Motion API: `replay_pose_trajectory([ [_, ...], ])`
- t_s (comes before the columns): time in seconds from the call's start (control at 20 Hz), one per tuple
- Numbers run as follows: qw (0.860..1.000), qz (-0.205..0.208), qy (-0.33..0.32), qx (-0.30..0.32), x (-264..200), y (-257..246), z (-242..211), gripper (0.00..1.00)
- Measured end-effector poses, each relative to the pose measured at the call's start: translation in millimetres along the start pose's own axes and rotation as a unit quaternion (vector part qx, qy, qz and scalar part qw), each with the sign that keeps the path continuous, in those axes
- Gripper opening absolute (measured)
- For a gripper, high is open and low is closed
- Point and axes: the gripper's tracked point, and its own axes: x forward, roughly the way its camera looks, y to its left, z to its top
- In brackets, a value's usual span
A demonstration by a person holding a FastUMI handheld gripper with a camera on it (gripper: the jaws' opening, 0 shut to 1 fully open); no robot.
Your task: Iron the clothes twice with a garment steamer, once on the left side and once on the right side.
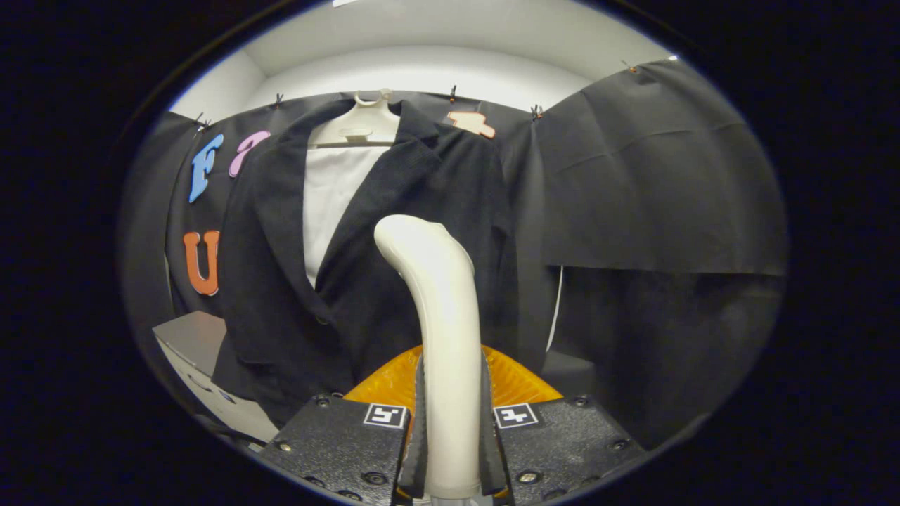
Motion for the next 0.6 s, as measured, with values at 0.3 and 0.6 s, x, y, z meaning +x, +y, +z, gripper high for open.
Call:
replay_pose_trajectory([
  [0.3, 1.000, 0.000, 0.019, -0.003, -13.7, -2.0, -31.3, 0.32],
  [0.6, 0.999, -0.008, 0.041, 0.002, -26.8, -7.5, -68.1, 0.32],
])
